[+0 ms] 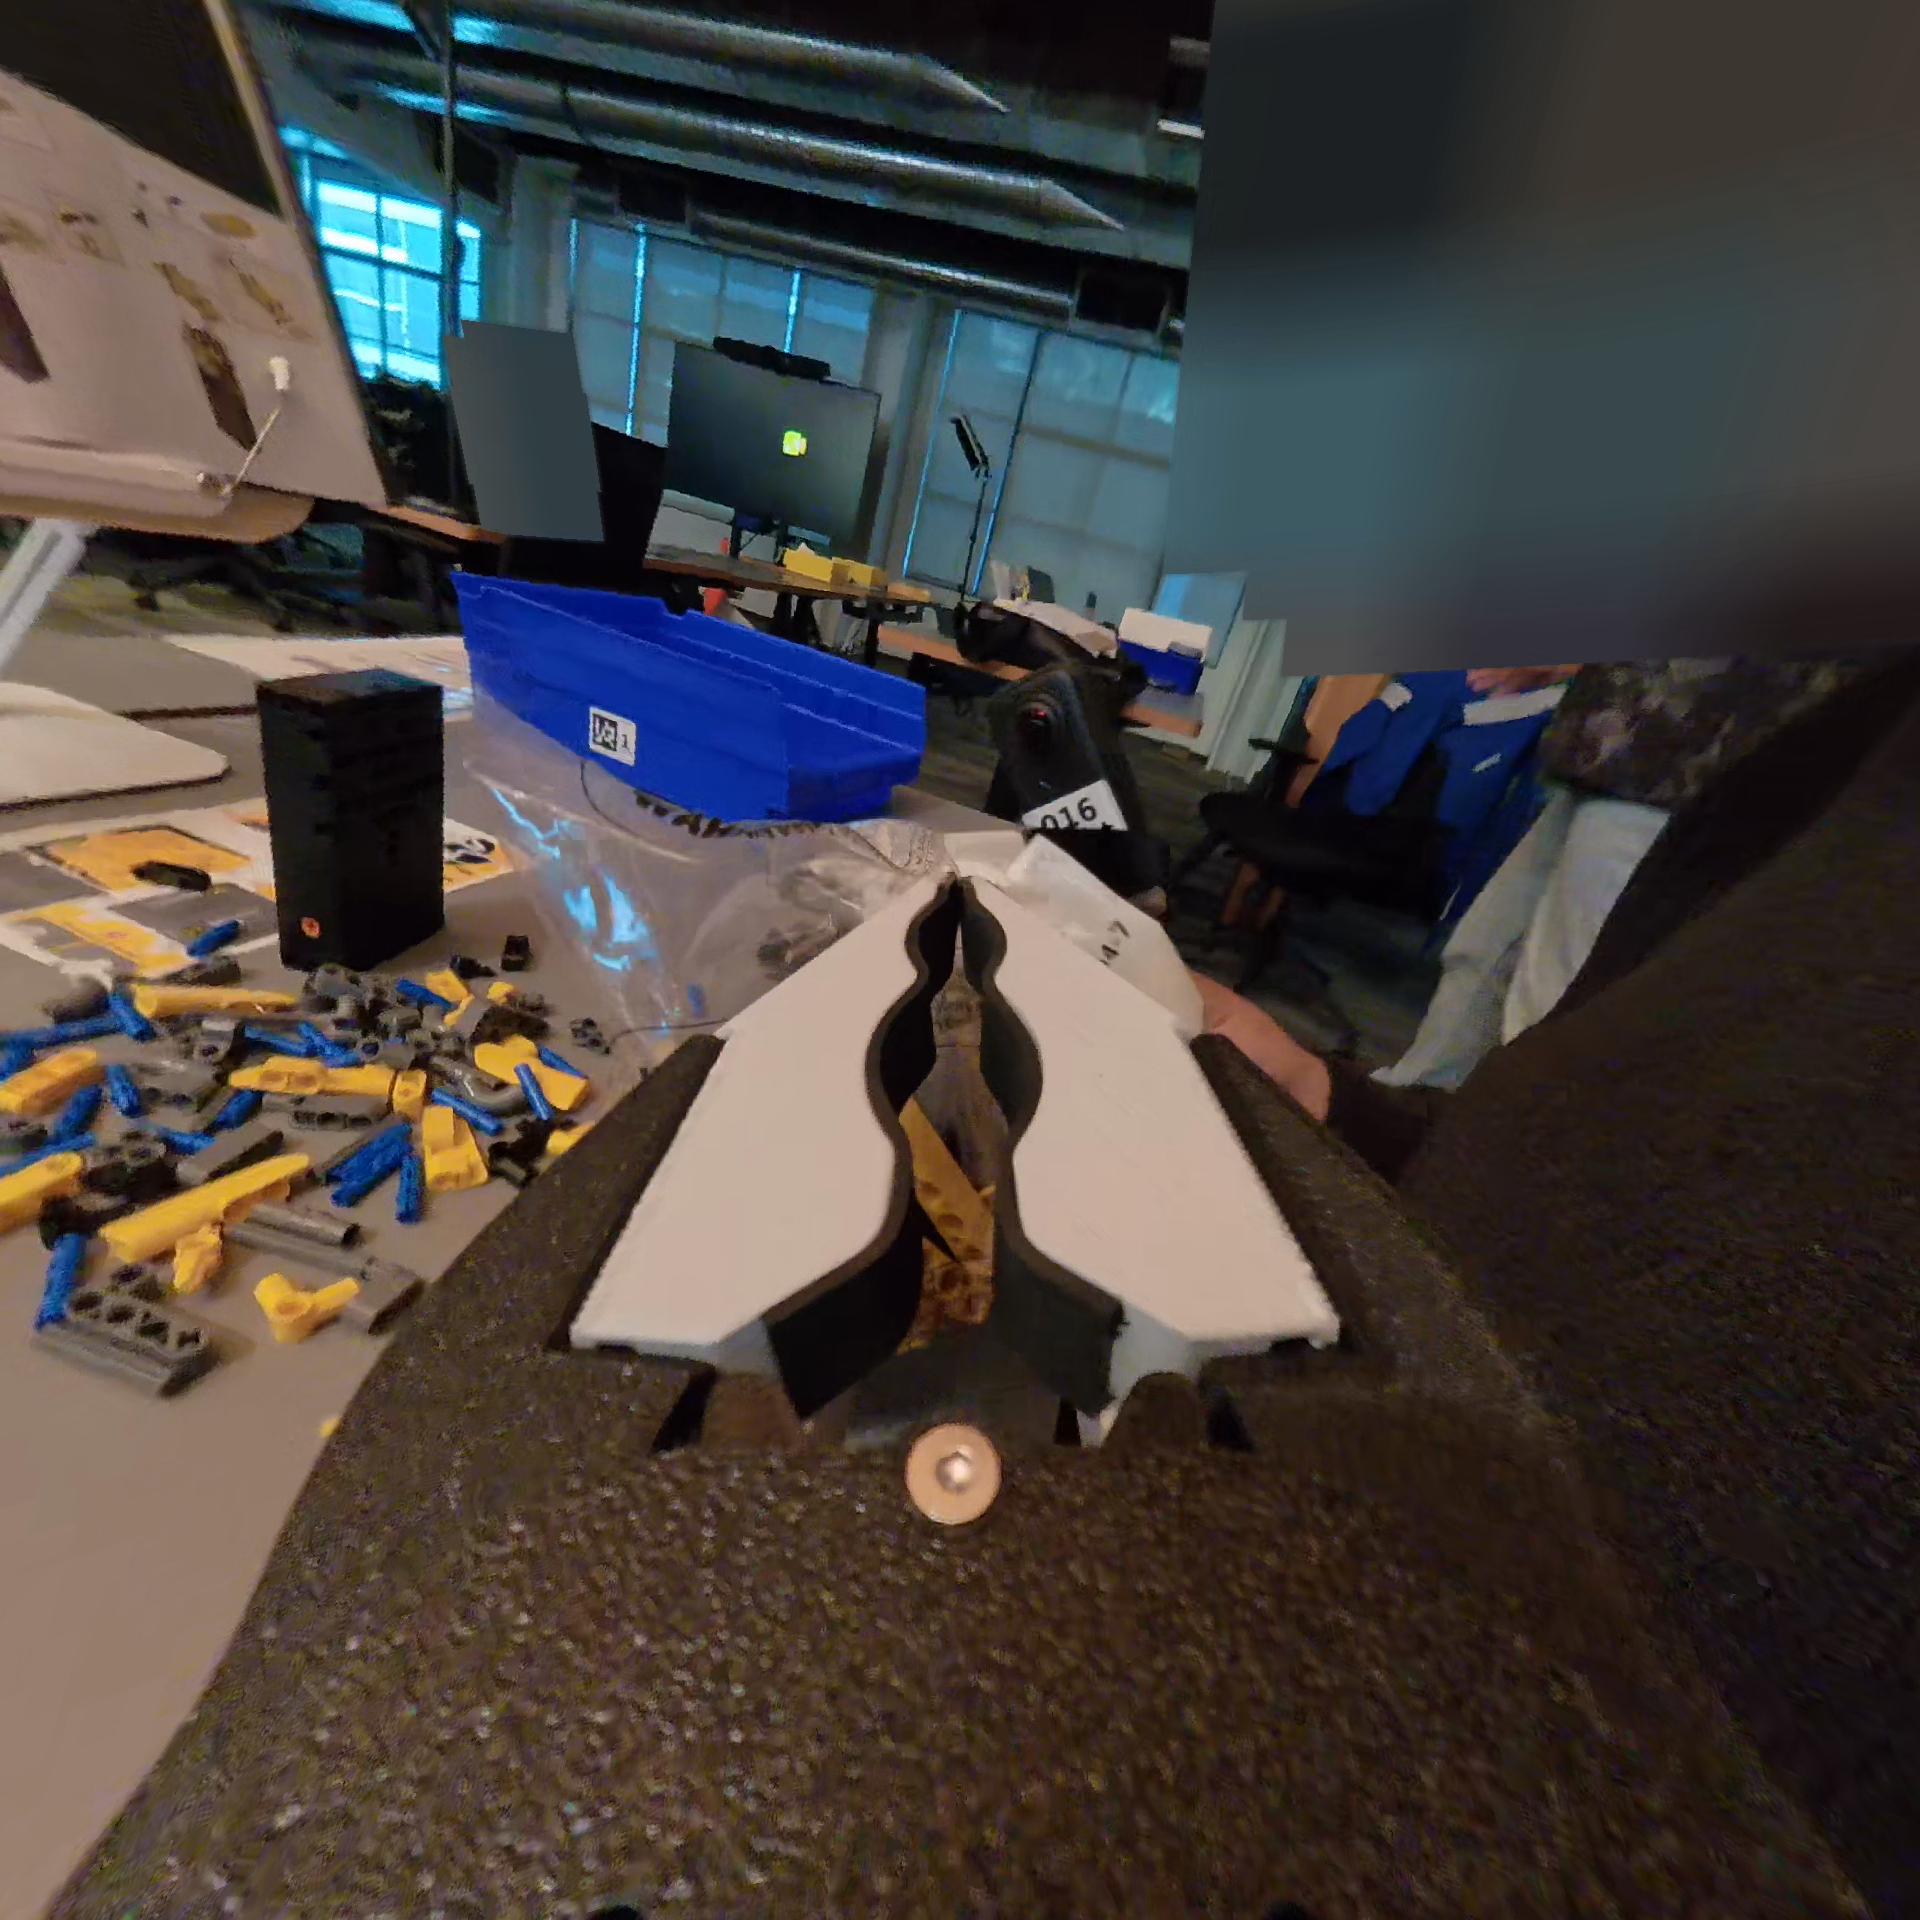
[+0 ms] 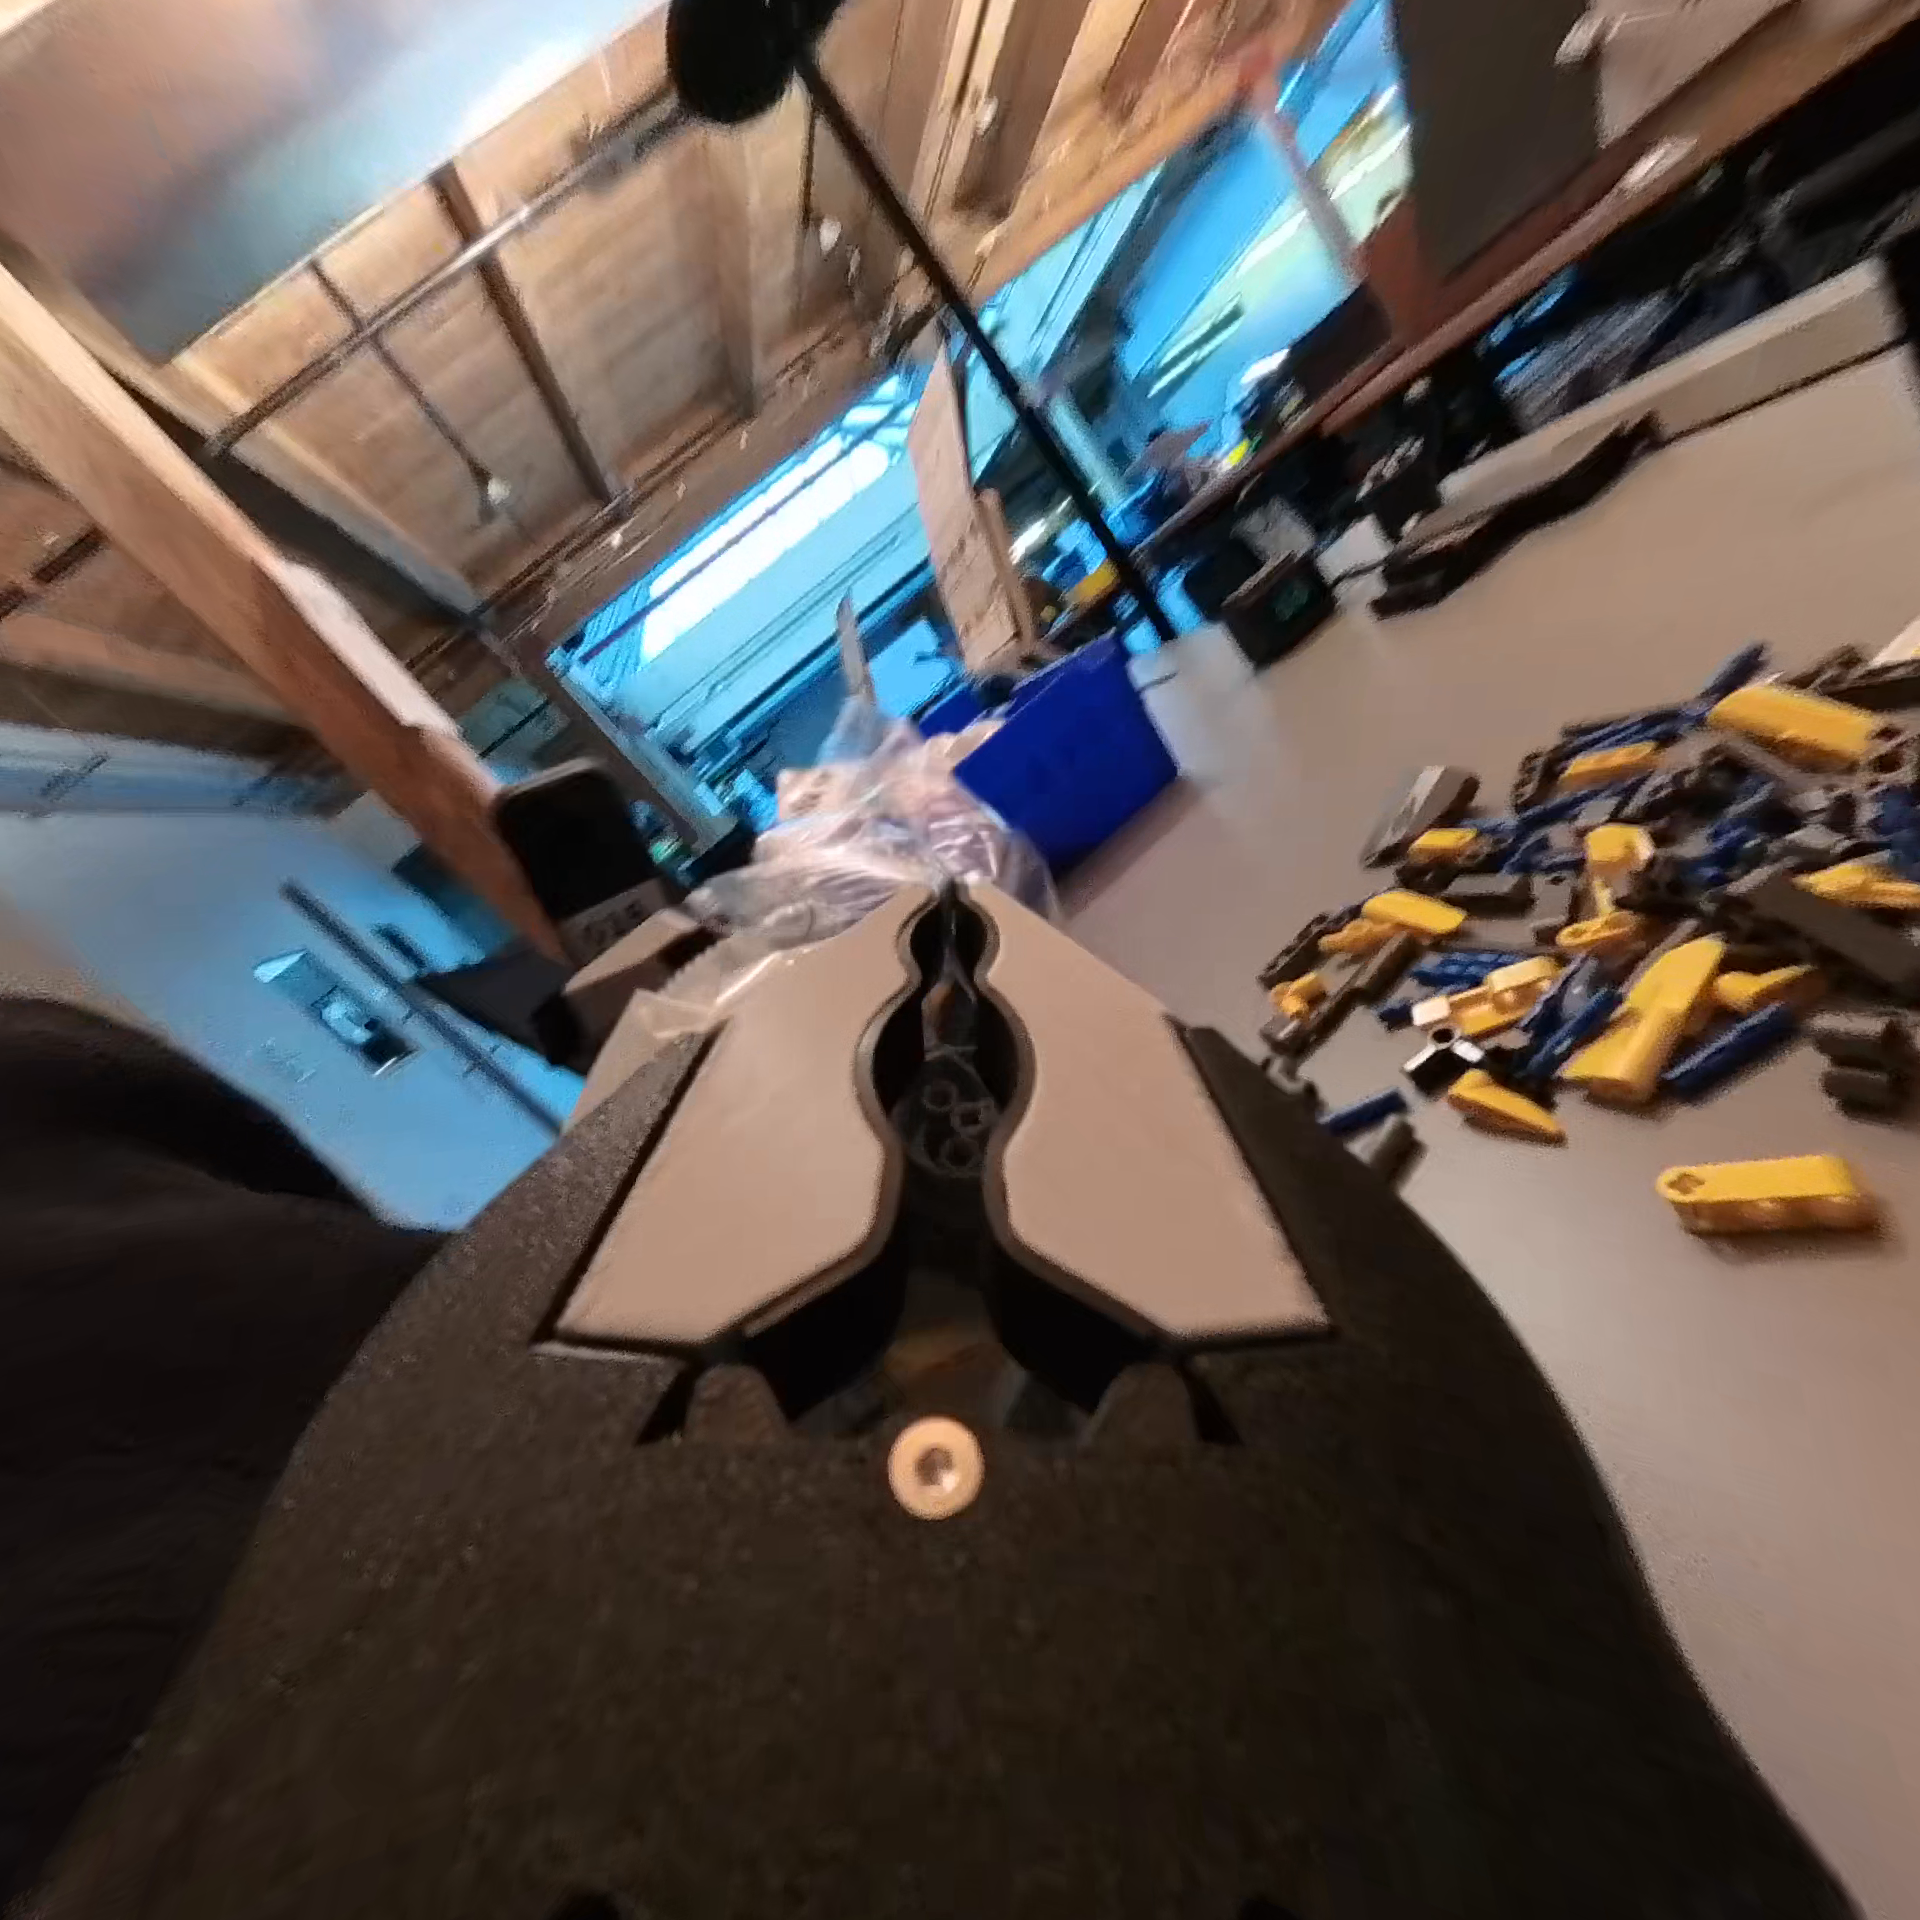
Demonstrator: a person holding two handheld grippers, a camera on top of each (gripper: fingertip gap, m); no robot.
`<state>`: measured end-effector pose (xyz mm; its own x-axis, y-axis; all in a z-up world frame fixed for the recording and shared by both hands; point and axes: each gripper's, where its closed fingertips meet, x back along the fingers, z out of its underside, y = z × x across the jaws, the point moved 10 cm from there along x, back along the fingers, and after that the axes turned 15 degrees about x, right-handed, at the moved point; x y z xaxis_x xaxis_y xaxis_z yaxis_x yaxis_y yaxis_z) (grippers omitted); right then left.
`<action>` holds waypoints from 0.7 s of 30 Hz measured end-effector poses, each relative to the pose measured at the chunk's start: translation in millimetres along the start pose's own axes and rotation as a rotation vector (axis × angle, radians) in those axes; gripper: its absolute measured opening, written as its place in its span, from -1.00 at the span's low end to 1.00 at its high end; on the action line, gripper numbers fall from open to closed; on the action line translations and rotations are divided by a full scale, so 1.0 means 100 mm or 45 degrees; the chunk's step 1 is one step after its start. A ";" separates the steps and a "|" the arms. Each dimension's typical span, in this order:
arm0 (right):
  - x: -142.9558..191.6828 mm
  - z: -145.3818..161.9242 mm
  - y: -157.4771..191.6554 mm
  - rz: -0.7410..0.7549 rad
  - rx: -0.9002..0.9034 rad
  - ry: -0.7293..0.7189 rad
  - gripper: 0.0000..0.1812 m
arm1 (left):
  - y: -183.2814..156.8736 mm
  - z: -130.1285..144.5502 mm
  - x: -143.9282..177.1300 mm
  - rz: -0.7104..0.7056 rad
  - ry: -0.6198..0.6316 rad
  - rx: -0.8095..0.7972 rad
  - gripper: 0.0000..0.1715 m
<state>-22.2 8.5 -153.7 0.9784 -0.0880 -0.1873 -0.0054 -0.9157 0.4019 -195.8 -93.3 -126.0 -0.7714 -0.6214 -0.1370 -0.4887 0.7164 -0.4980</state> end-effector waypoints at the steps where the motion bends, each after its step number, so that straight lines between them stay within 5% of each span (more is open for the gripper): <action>1: 0.01 0.00 -0.01 -0.030 -0.006 0.023 -1.00 | 0.03 -0.01 0.02 -0.007 -0.006 0.046 -1.00; 6: 0.15 -0.09 0.15 -0.009 0.345 0.120 -0.97 | 0.06 -0.04 0.04 0.081 0.076 0.166 -1.00; 13: 0.17 -0.14 0.37 -0.135 0.657 0.387 -0.91 | 0.10 -0.08 0.06 0.167 -0.018 0.357 -1.00; 15: 0.20 -0.16 0.40 -0.139 0.692 0.334 -0.91 | 0.11 -0.07 0.08 0.166 -0.051 0.398 -1.00; 17: 0.31 -0.21 0.44 -0.299 0.585 0.157 -0.68 | 0.15 -0.11 0.16 0.224 -0.147 0.490 -1.00; 19: 0.45 -0.30 0.39 -0.424 0.385 -0.061 -0.91 | 0.21 -0.15 0.26 0.309 -0.262 0.604 -1.00; 21: 0.53 -0.34 0.32 -0.328 0.400 -0.111 -0.91 | 0.23 -0.16 0.30 0.305 -0.238 0.596 -1.00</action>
<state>36.5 -12.2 -120.3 0.9349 0.1390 -0.3265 0.1611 -0.9861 0.0415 -236.1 -90.7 -127.9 -0.7325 -0.5344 -0.4217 -0.0423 0.6539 -0.7554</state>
